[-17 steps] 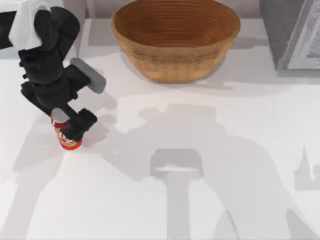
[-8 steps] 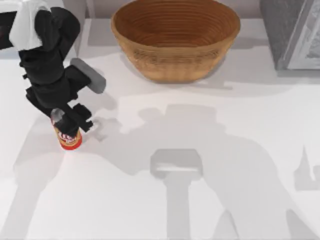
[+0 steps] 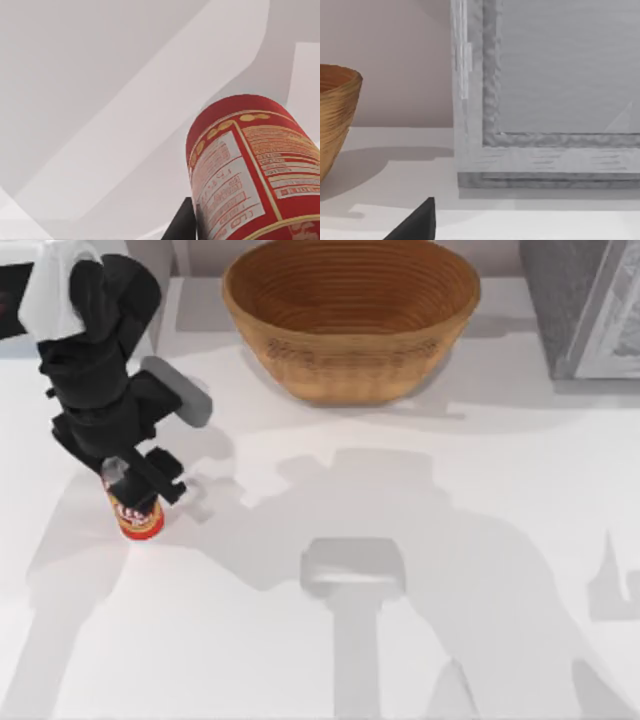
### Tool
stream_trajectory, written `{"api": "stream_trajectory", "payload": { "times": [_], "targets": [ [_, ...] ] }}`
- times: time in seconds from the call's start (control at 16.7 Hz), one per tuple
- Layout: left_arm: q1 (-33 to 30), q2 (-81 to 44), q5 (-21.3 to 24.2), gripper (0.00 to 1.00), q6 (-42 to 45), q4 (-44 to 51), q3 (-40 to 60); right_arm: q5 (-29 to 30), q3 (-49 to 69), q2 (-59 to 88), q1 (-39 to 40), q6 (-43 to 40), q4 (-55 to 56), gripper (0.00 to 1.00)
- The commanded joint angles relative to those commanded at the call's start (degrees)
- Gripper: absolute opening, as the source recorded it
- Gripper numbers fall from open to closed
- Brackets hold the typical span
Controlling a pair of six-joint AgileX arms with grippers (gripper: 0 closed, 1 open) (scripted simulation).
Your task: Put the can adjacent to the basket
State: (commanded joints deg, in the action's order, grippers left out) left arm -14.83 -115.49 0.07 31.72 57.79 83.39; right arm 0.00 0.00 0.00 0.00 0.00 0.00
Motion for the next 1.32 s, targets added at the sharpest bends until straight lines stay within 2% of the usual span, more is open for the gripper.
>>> {"api": "stream_trajectory", "payload": {
  "times": [0.24,0.48,0.9,1.14,1.32],
  "targets": [
    [-0.7,0.4,0.5,0.00,-1.7,0.7,1.9,0.0,0.0,0.0,0.0,0.0,0.0,1.00],
    [-4.2,1.2,2.1,0.00,-10.9,4.0,12.5,0.0,0.0,0.0,0.0,0.0,0.0,1.00],
    [-15.9,-6.5,3.3,0.00,-40.5,13.3,34.9,0.0,0.0,0.0,0.0,0.0,0.0,1.00],
    [-23.0,-15.1,2.1,0.00,-59.9,17.6,41.7,0.0,0.0,0.0,0.0,0.0,0.0,1.00],
    [-26.8,-21.0,0.6,0.00,-69.3,19.6,43.8,0.0,0.0,0.0,0.0,0.0,0.0,1.00]
  ]
}}
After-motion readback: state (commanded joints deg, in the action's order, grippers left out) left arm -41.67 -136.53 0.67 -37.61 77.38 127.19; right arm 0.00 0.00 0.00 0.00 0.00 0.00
